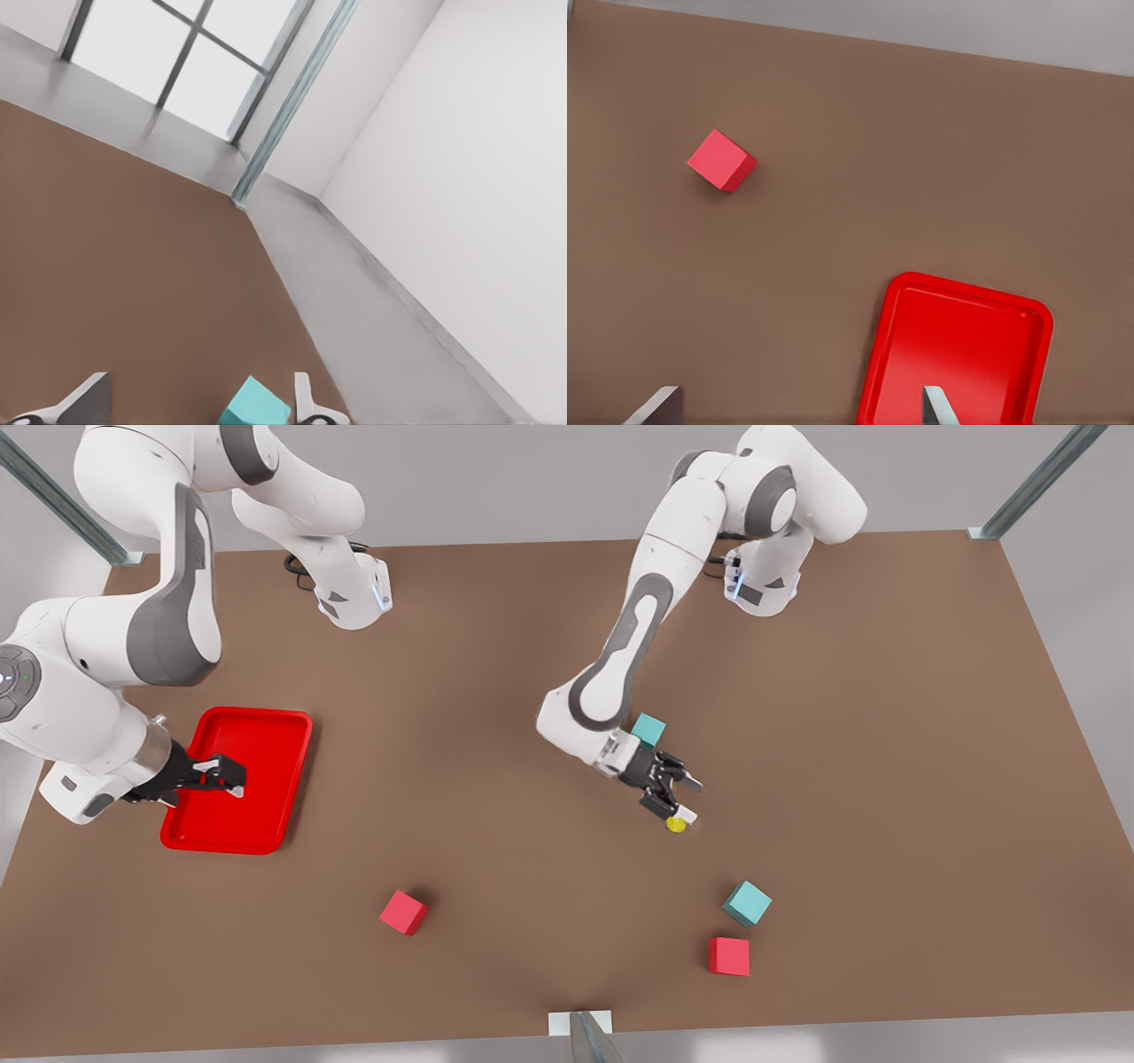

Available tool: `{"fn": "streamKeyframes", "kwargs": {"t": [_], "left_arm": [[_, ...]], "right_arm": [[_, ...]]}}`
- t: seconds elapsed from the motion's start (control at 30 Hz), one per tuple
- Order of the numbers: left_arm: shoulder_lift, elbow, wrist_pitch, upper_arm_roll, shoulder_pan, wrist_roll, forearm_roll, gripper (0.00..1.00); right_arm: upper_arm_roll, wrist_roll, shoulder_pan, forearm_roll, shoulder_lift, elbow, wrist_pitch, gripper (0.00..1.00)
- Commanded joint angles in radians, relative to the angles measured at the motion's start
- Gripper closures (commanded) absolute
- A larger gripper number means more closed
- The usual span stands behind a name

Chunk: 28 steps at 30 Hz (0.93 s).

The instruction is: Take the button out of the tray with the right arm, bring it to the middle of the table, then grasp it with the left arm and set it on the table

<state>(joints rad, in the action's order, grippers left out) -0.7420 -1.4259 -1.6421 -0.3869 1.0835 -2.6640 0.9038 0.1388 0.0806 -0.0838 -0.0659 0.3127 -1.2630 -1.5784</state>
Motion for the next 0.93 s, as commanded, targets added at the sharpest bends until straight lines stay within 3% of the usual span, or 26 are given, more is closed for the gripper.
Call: {"fn": "streamKeyframes", "kwargs": {"t": [0.0,0.07,0.13,0.2,0.23,0.27,0.33,0.4,0.9], "left_arm": [[0.128,0.035,0.145,-0.026,-0.002,1.936,-0.408,0.0],[0.136,0.076,0.218,-0.187,-0.209,2.759,-1.081,0.0],[0.136,0.18,0.395,-0.185,-0.419,3.044,-1.183,0.0],[0.228,0.232,0.429,-0.166,-0.477,2.878,-1.152,0.0],[0.338,0.228,0.433,0.064,-0.618,2.749,-1.035,0.0],[0.432,0.2,0.43,0.22,-0.708,2.765,-0.901,0.0],[0.588,0.076,0.375,0.223,-0.735,2.839,-0.898,0.0],[0.662,0.002,0.347,0.223,-0.735,2.84,-0.896,0.0],[0.679,-0.022,0.354,0.224,-0.734,2.845,-0.899,0.0]], "right_arm": [[0.001,0.005,0.003,0.0,-0.001,0.001,0.0,0.0],[0.001,0.004,0.001,0.0,-0.001,0.001,0.0,0.0],[0.001,0.004,-0.002,0.0,-0.001,0.002,0.0,0.0],[-0.001,0.005,-0.002,0.0,-0.001,0.002,-0.002,0.0],[0.001,0.004,0.001,0.0,-0.001,0.002,0.0,0.0],[0.001,0.004,0.001,0.0,-0.001,0.002,0.0,0.0],[0.001,0.004,0.001,0.0,-0.001,0.002,0.0,0.0],[0.001,0.005,0.003,0.0,-0.001,0.002,0.0,0.0],[0.002,0.002,0.01,-0.026,-0.003,-0.001,-0.022,0.0]]}}
